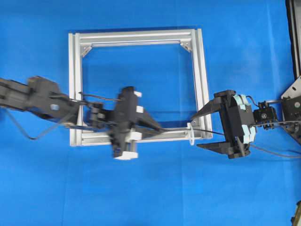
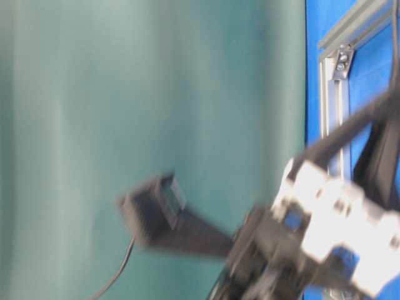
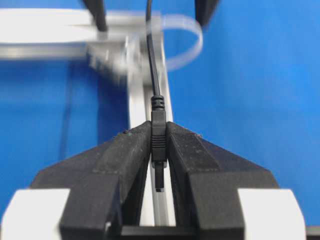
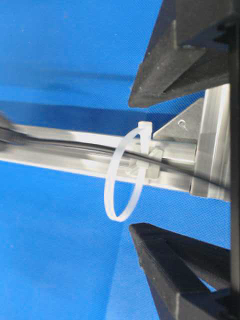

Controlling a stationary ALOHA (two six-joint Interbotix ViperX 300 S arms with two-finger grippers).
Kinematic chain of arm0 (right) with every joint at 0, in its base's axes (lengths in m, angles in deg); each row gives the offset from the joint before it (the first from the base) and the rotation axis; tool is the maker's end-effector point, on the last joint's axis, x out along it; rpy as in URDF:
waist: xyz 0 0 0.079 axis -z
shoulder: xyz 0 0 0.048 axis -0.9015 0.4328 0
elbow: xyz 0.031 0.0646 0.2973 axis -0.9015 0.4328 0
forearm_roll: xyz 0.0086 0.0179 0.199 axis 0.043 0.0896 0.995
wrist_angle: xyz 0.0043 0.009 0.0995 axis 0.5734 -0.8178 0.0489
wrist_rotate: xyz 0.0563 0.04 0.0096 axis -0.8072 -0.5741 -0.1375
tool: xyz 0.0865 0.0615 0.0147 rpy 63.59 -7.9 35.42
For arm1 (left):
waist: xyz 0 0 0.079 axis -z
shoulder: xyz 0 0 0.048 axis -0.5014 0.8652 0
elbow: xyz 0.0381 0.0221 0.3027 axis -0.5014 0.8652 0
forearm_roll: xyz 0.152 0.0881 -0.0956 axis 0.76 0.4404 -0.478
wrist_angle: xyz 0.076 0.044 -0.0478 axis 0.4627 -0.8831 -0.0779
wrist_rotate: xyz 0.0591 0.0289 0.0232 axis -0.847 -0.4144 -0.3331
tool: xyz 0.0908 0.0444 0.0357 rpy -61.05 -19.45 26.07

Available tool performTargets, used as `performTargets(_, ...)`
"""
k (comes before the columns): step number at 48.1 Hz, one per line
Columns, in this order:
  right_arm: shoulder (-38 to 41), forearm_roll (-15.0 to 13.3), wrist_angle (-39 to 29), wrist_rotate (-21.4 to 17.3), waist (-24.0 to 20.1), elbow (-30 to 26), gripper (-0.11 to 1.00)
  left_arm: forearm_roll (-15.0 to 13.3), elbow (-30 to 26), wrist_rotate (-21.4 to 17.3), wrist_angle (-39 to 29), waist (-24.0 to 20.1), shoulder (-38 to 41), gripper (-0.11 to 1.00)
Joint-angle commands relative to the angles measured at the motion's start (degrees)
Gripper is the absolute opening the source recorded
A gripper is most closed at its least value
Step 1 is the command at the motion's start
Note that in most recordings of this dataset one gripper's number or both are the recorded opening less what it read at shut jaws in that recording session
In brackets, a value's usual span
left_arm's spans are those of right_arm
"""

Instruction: Insert the wire through the string loop located on the right side.

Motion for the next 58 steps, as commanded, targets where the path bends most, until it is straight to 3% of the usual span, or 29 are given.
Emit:
performTargets(1,-0.4,-0.2,0.2,0.1,0.1,-1.0,0.89,0.1,3.7,0.0,1.1,0.7,-5.9,0.08)
performTargets(21,-1.1,-0.6,-0.4,0.4,0.1,-1.0,0.89,0.1,24.1,1.8,-1.1,3.0,-23.6,0.08)
performTargets(31,-1.2,-1.0,-0.4,0.4,0.1,-1.1,0.89,0.1,31.3,4.0,-2.2,5.4,-30.1,0.08)
performTargets(38,-1.2,-1.0,-0.4,0.4,0.0,-1.1,0.89,0.1,33.2,3.3,-2.5,7.1,-31.6,0.08)
performTargets(58,-1.2,-1.0,-0.7,0.4,0.1,-1.4,0.89,0.1,31.5,3.3,-7.9,7.1,-29.7,0.09)
